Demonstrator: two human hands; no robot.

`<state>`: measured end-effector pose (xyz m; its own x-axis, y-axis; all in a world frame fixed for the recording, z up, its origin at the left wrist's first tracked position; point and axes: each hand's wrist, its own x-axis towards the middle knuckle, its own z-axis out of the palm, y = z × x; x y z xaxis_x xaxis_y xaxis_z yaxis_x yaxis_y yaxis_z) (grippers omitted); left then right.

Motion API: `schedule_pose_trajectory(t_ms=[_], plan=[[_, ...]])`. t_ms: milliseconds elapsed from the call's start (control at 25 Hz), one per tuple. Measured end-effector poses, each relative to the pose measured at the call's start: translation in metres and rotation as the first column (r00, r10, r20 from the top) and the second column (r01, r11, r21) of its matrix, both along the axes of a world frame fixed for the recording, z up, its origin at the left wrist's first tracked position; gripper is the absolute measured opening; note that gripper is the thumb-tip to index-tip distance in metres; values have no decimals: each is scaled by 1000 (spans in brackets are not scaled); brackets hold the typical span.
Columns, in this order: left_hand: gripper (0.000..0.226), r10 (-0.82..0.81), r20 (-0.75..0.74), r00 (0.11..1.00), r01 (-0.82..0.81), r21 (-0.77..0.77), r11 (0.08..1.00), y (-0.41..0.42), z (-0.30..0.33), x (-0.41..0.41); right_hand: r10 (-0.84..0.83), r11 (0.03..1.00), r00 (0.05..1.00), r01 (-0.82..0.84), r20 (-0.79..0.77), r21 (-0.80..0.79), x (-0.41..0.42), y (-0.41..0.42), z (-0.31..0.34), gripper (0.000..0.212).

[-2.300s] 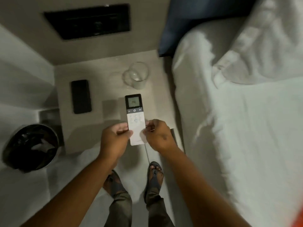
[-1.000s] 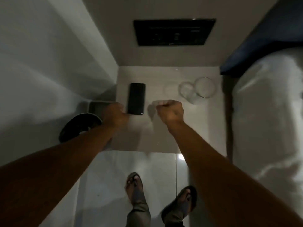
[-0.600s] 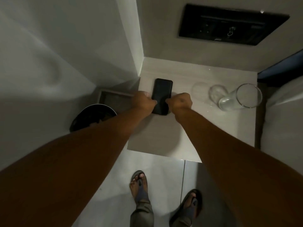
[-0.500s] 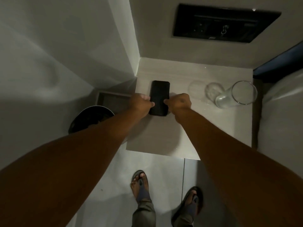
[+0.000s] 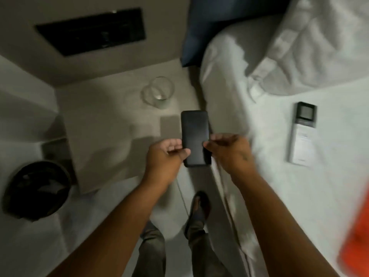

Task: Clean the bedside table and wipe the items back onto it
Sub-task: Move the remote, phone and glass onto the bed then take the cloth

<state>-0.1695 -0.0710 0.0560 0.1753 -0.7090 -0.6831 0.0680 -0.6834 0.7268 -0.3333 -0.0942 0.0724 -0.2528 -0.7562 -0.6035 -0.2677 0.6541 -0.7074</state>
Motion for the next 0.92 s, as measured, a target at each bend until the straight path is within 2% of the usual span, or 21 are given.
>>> schedule_pose_trajectory(t_ms=[160, 240, 360, 440, 600, 680, 760, 800, 840, 880, 920], plan=[[25, -307, 14, 952, 308, -53, 950, -13, 42, -150, -186, 982, 982, 186, -10, -30, -148, 31, 60, 5], [23, -454, 105, 885, 463, -87, 882, -21, 57, -212, -276, 960, 961, 275, -16, -41, -208, 37, 77, 4], [7, -628, 242, 740, 661, -86, 745, -31, 70, -293, -323, 946, 944, 320, -73, -47, -282, 33, 81, 6], [12, -689, 311, 654, 728, -13, 685, -36, 71, -330, -343, 939, 935, 342, -93, -28, -316, 26, 69, 18], [19, -740, 328, 587, 775, 34, 631, -41, 74, -363, -323, 943, 938, 330, -122, 43, -341, 17, 47, 25], [24, -738, 313, 598, 776, 5, 631, -39, 76, -358, -302, 949, 938, 313, -169, 44, -336, 16, 47, 26], [30, -695, 320, 644, 751, -88, 654, -38, 76, -332, -254, 963, 878, 267, -405, -23, -317, 15, 52, 27], [25, -651, 312, 692, 710, -130, 692, -38, 74, -306, -254, 966, 820, 238, -513, -100, -296, 10, 55, 27], [9, -604, 294, 741, 662, -169, 731, -35, 71, -278, -277, 960, 776, 199, -567, -197, -269, 6, 58, 26], [13, -558, 276, 783, 609, -153, 778, -31, 63, -247, -294, 946, 774, 153, -561, -285, -238, 3, 58, 25], [28, -500, 280, 819, 545, -110, 831, -29, 50, -206, -277, 933, 817, 102, -506, -346, -197, -4, 50, 25]])
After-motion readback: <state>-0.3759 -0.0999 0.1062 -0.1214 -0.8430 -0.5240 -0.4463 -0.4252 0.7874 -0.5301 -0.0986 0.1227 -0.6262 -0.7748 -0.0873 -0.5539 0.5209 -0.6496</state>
